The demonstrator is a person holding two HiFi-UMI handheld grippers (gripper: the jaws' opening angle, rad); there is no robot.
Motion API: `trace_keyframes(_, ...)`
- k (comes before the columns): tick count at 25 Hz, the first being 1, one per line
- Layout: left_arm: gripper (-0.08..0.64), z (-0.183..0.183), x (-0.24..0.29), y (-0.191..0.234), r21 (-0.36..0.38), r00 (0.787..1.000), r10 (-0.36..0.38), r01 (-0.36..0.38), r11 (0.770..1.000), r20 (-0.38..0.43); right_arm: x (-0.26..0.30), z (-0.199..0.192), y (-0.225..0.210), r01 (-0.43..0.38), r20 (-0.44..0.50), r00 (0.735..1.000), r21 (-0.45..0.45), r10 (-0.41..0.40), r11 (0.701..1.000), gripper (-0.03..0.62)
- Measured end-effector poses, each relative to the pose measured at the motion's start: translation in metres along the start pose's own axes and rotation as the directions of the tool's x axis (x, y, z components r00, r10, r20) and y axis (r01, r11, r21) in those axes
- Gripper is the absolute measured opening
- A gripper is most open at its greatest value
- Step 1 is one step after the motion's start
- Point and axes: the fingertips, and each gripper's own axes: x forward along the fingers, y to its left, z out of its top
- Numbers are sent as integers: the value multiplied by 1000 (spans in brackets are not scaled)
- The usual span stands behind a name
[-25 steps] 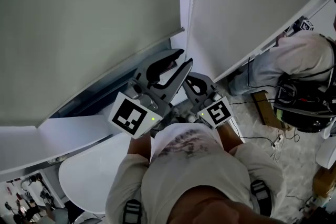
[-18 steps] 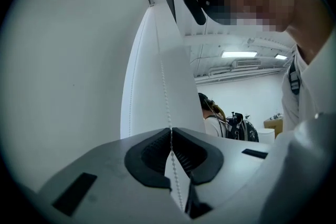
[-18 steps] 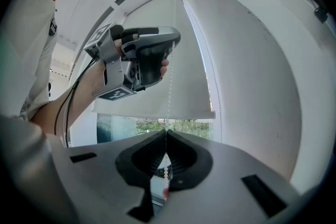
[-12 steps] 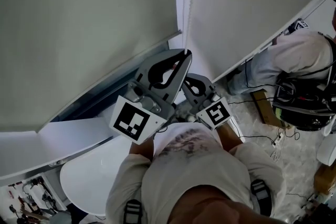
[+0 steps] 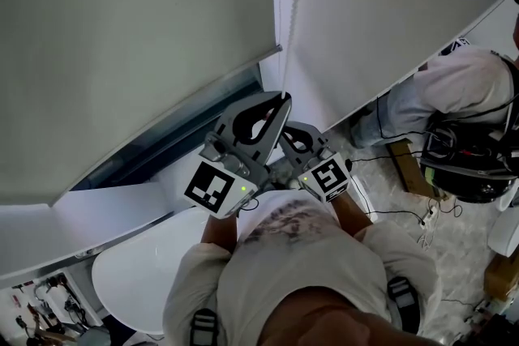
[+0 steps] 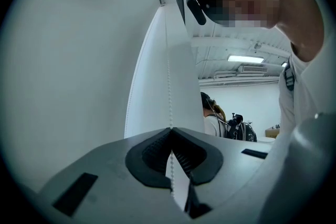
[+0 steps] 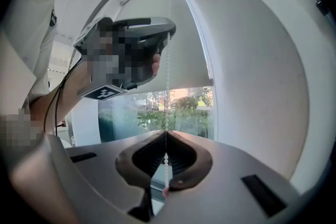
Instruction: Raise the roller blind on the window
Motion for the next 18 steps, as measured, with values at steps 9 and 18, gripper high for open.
trace_keyframes(9, 8, -40, -2, 0, -22, 998, 3, -5, 1000, -59, -1, -45, 0, 9, -97, 995, 47, -4, 999, 61)
trace_keyframes(18, 8, -85, -5, 4, -27, 994, 17, -20, 999, -110, 2, -88, -4, 14, -172, 985, 93, 2, 996, 61)
